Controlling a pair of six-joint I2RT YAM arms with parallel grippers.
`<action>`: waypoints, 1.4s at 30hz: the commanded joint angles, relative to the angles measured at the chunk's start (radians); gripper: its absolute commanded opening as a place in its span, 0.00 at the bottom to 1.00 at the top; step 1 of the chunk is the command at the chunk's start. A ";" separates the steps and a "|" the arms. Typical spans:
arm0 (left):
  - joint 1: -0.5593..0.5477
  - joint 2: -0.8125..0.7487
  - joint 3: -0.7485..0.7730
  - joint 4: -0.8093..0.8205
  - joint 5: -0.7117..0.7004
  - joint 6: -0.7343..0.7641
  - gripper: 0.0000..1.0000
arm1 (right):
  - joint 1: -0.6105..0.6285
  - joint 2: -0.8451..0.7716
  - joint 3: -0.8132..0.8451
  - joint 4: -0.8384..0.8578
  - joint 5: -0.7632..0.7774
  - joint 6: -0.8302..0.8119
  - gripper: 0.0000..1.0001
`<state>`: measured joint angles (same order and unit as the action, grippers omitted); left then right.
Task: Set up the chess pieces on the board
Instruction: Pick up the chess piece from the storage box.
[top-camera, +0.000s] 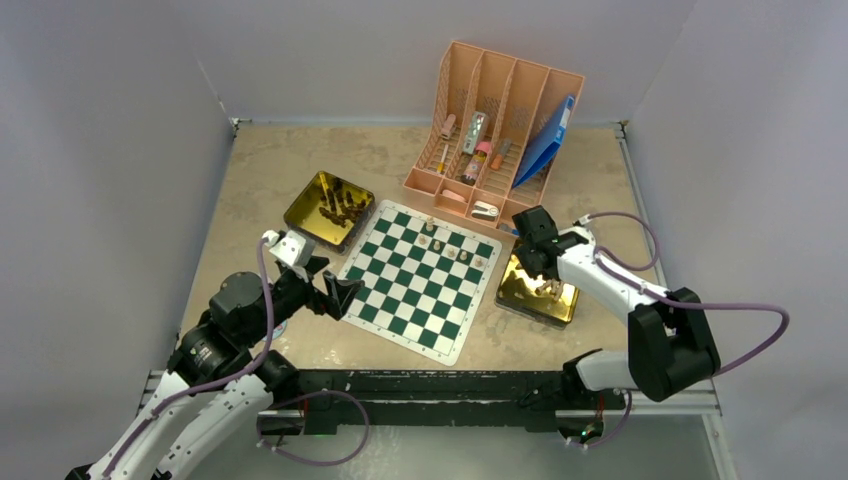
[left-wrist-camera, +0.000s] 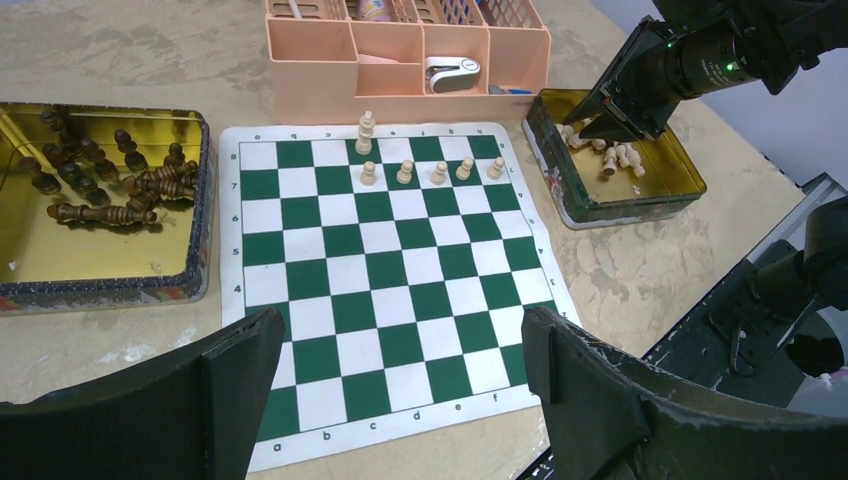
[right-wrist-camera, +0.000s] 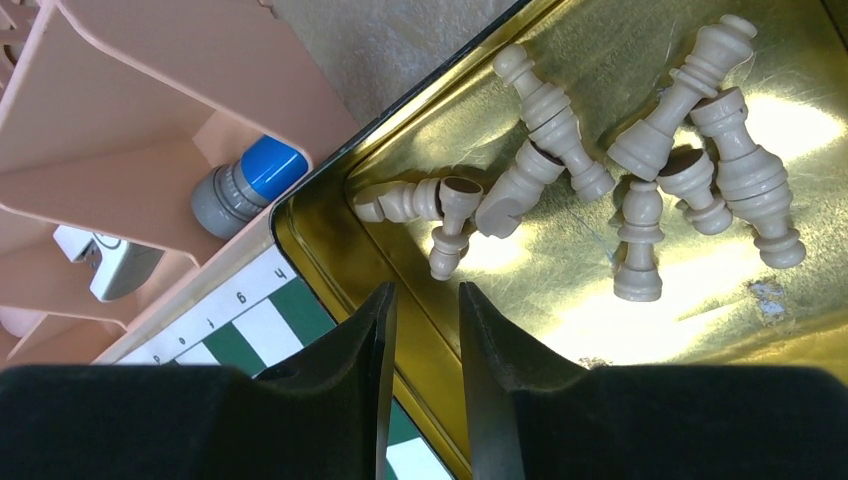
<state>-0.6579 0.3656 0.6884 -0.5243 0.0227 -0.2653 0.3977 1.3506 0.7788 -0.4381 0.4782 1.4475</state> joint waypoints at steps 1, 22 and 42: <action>-0.003 -0.009 -0.004 0.038 0.006 0.018 0.89 | -0.004 0.012 -0.015 0.006 0.023 0.055 0.32; -0.003 -0.014 -0.004 0.031 0.005 0.014 0.89 | -0.014 0.126 -0.012 0.044 0.023 0.101 0.32; -0.003 -0.022 -0.006 0.030 0.009 0.013 0.87 | -0.014 0.070 0.037 -0.063 0.066 0.013 0.12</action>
<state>-0.6579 0.3538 0.6876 -0.5255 0.0223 -0.2661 0.3859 1.5043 0.8028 -0.4274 0.4927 1.4628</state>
